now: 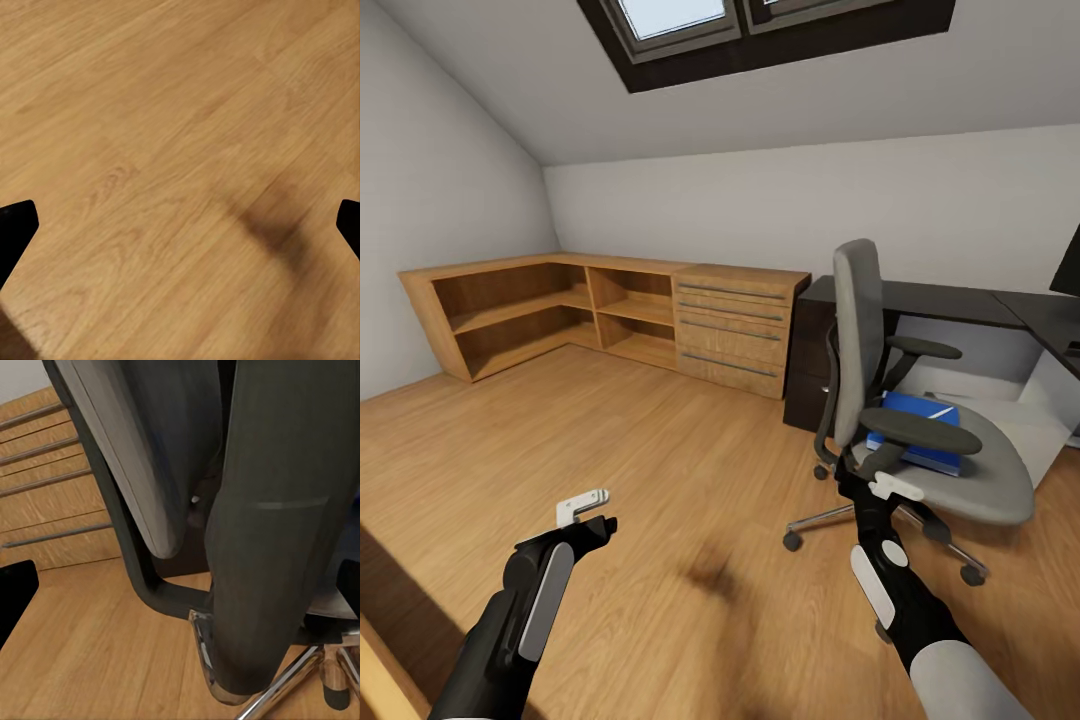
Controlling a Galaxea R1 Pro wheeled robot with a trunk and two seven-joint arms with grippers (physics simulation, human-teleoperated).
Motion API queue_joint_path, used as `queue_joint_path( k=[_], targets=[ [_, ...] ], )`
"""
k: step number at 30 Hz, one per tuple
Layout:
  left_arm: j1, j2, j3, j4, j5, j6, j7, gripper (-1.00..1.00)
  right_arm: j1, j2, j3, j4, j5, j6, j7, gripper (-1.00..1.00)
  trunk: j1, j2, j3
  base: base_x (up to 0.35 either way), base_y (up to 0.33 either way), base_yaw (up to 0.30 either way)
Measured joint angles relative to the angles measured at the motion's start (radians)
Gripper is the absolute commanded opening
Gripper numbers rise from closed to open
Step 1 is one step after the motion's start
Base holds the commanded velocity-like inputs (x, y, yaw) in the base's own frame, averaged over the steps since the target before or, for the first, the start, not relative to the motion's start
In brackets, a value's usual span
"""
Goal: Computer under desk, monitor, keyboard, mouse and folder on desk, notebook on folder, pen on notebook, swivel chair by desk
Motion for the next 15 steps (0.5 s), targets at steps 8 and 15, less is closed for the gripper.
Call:
queue_joint_path(
  k=[8, 15],
  targets=[
    [0.0, -0.002, -0.004, 0.001, 0.0, 0.0, 0.0, 1.0, 0.0, 0.0, -0.001, 0.0, 0.0, 0.0, 0.0, 1.0, 0.0, 0.0, 0.0, -0.055, -0.032, 0.0],
    [0.0, 0.0, -0.01, 0.002, 0.0, 0.0, 0.0, 1.0, 0.0, -0.001, -0.003, 0.001, 0.0, -0.001, -0.001, 1.0, 0.0, 0.0, 0.0, -0.105, -0.094, 0.0]
  ],
)
